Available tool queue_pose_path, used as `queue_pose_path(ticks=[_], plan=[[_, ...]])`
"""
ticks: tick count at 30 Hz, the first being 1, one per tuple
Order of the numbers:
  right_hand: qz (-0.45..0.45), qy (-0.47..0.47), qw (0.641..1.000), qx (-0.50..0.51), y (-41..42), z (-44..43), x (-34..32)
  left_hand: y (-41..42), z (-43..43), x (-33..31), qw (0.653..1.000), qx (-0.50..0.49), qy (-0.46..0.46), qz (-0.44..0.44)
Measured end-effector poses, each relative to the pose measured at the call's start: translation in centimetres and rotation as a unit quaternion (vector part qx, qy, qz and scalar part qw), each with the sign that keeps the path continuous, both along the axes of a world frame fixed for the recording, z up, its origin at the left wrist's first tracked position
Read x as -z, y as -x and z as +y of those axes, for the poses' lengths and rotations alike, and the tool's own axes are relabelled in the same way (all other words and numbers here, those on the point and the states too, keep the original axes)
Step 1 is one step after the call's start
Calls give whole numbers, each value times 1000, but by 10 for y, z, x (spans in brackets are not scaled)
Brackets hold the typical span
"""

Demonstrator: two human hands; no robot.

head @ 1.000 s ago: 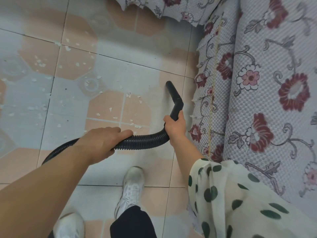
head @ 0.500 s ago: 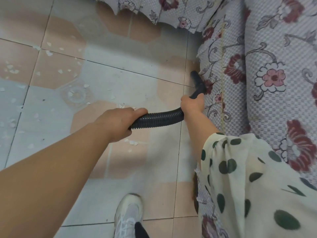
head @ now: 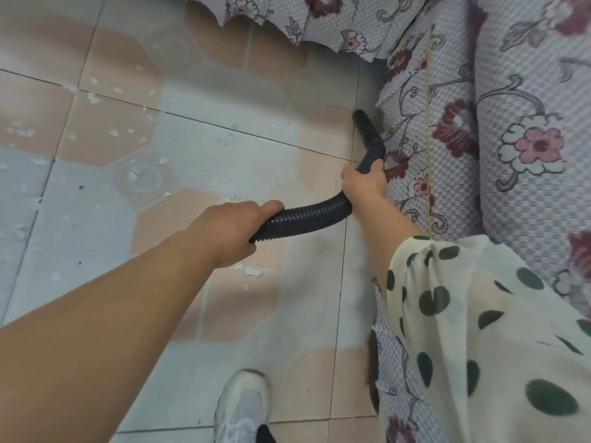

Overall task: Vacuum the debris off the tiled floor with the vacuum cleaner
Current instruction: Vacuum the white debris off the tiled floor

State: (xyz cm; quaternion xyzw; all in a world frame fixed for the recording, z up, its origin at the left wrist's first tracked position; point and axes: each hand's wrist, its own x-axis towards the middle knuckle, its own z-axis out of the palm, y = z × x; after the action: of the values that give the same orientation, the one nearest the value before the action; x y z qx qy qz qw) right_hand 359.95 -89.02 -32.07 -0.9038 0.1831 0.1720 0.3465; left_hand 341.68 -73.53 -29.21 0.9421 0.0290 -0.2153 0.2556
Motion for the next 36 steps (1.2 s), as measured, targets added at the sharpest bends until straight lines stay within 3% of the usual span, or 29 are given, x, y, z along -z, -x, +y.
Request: queue_pose_path(ticks=[6, 12, 25, 36], plan=[[76, -61, 993, -68, 41, -1, -23, 47, 4, -39, 999, 14, 0, 34], [135, -64, 978, -149, 76, 12, -49, 90, 5, -73, 998, 6, 17, 56], [165, -76, 980, -85, 124, -7, -67, 136, -5, -99, 995, -10, 15, 96], [214, -84, 961, -155, 191, -2, -72, 198, 3, -112, 988, 20, 12, 150]])
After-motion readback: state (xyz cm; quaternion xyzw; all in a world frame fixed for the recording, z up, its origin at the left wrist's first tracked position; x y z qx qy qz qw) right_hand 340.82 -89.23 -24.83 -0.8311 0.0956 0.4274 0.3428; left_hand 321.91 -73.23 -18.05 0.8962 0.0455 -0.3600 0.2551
